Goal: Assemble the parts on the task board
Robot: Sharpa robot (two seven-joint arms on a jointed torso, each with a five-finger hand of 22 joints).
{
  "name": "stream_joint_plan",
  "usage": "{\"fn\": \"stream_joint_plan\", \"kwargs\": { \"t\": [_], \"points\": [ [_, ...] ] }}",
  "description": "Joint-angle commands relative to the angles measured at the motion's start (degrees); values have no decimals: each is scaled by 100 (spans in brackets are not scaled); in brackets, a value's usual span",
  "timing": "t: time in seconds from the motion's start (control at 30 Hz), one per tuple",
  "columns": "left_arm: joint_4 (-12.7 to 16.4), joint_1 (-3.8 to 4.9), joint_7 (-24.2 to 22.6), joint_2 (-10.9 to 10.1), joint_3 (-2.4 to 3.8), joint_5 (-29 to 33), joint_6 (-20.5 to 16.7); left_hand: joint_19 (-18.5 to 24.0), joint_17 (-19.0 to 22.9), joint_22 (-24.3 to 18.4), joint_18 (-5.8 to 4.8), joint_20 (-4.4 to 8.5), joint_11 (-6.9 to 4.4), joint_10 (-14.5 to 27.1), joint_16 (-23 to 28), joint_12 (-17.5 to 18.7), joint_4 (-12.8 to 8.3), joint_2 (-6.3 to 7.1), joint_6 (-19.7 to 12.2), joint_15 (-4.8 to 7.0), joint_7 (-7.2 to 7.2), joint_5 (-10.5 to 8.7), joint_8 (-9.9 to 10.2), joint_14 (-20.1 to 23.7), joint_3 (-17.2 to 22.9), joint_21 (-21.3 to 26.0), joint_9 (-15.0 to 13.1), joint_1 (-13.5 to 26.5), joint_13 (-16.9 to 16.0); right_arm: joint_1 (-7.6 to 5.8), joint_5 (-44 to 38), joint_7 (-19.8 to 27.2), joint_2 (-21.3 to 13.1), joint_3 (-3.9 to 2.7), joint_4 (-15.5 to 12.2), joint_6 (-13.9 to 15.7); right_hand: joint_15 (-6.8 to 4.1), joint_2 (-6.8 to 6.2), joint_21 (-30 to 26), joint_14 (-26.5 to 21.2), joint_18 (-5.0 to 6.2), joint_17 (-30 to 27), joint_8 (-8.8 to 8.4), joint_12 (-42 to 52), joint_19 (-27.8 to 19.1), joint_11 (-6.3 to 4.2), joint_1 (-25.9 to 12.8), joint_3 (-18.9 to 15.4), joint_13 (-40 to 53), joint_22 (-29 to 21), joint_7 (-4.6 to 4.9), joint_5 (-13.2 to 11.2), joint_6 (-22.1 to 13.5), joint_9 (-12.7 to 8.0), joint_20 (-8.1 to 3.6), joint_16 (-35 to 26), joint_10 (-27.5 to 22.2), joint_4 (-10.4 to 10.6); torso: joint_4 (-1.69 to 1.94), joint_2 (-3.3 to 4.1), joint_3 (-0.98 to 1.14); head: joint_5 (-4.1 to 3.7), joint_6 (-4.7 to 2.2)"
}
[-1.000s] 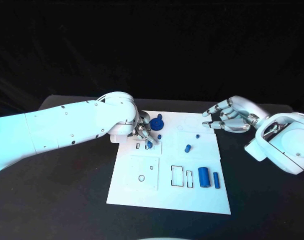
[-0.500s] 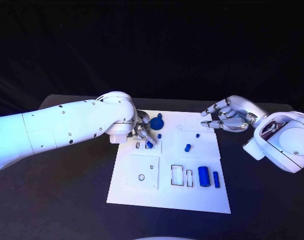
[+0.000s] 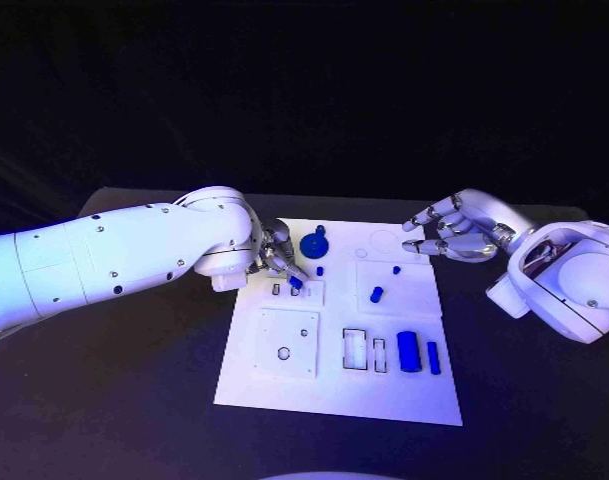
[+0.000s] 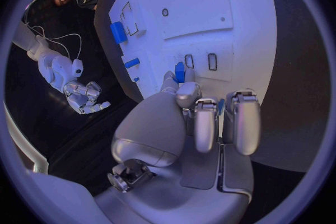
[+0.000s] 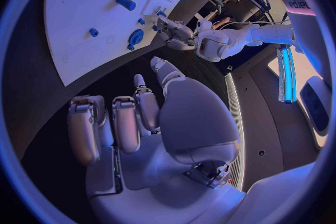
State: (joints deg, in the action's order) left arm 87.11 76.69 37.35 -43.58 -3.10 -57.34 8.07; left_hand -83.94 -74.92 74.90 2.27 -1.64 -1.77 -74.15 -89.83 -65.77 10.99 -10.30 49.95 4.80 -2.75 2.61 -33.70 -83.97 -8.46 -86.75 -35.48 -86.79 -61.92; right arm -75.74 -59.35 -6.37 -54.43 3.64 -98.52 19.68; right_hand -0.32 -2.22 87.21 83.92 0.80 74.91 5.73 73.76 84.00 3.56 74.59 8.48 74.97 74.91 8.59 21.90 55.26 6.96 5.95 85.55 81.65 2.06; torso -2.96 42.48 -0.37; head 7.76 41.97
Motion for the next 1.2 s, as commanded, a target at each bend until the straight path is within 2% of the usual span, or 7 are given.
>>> {"fn": "stream_joint_plan", "kwargs": {
  "t": [0.03,0.43,0.47,0.6,0.63,0.83,1.2],
  "points": [
    [133,-44,-125,-77,2,48,-688,-333,-1508,992,-105,38,-5,-47,-17,-41,-665,105,118,26,53,16,1,-603,761,-24,-9,7,-23,0,5,29,8,-2,9,-60,-34,2,-26,431,71,701,-10,-18,180,-2,54,37,388,901,11,37,25,-7,-32,-20,-27,5,2,-3,0,16,10],
    [546,-342,-188,-350,2,-512,-1515,-378,-1508,1076,-122,55,-8,-142,-17,-74,-470,600,219,36,39,6,100,-603,1743,-67,-54,213,-82,0,18,33,-34,-2,3,-51,-34,2,-26,431,71,701,-10,-18,180,-2,54,37,388,901,11,37,25,-7,-32,-20,-27,5,86,-18,-8,11,47],
    [564,-359,-190,-357,2,-549,-1552,-383,-1508,1087,-124,52,-1,-161,-17,-77,-366,837,239,37,39,-10,115,-603,2221,-71,-95,340,-93,0,18,41,-35,-2,4,-44,-34,2,-26,431,71,701,-10,-18,180,-2,54,37,388,901,11,37,25,-7,-32,-20,-27,5,90,-19,-9,10,48],
    [637,-436,-212,-380,2,-797,-1668,-386,-1508,1093,-126,46,-13,-180,-17,-86,-322,1067,250,32,58,10,113,-603,2660,-71,-144,427,-106,1,31,90,-29,-2,10,0,-33,6,-25,432,71,704,-11,-14,182,-1,48,40,391,904,12,42,26,-7,-32,-19,-24,12,91,-19,-16,5,23],
    [651,-454,-213,-387,2,-839,-1679,-390,-1508,1102,-127,45,-17,-203,-17,-94,-253,1325,263,31,60,8,97,-603,3219,-72,-219,594,-119,1,33,96,-27,-2,13,4,-33,6,-25,432,71,704,-11,-14,182,-1,48,40,391,904,12,42,26,-7,-32,-19,-24,12,89,-18,-16,11,22],
    [698,-504,-185,-420,3,-960,-1623,-390,-1508,1102,-127,45,-17,-203,-17,-94,-253,1325,263,31,60,8,97,-603,3219,-72,-219,594,-119,1,39,109,-19,-1,24,2,-33,6,-25,432,71,704,-11,-14,182,-1,48,40,391,904,12,42,26,-7,-32,-19,-24,12,82,-20,-8,15,27],
    [672,-520,-121,-405,3,-1029,-1288,-391,-1508,1106,-127,48,-13,-236,-17,-113,-287,1596,266,35,56,11,50,-603,3842,-68,-351,842,-144,2,47,110,-15,-1,28,-9,-33,6,-25,432,71,704,-11,-14,182,-1,48,40,391,904,12,42,26,-7,-32,-19,-24,12,82,-15,4,25,47]
  ]
}}
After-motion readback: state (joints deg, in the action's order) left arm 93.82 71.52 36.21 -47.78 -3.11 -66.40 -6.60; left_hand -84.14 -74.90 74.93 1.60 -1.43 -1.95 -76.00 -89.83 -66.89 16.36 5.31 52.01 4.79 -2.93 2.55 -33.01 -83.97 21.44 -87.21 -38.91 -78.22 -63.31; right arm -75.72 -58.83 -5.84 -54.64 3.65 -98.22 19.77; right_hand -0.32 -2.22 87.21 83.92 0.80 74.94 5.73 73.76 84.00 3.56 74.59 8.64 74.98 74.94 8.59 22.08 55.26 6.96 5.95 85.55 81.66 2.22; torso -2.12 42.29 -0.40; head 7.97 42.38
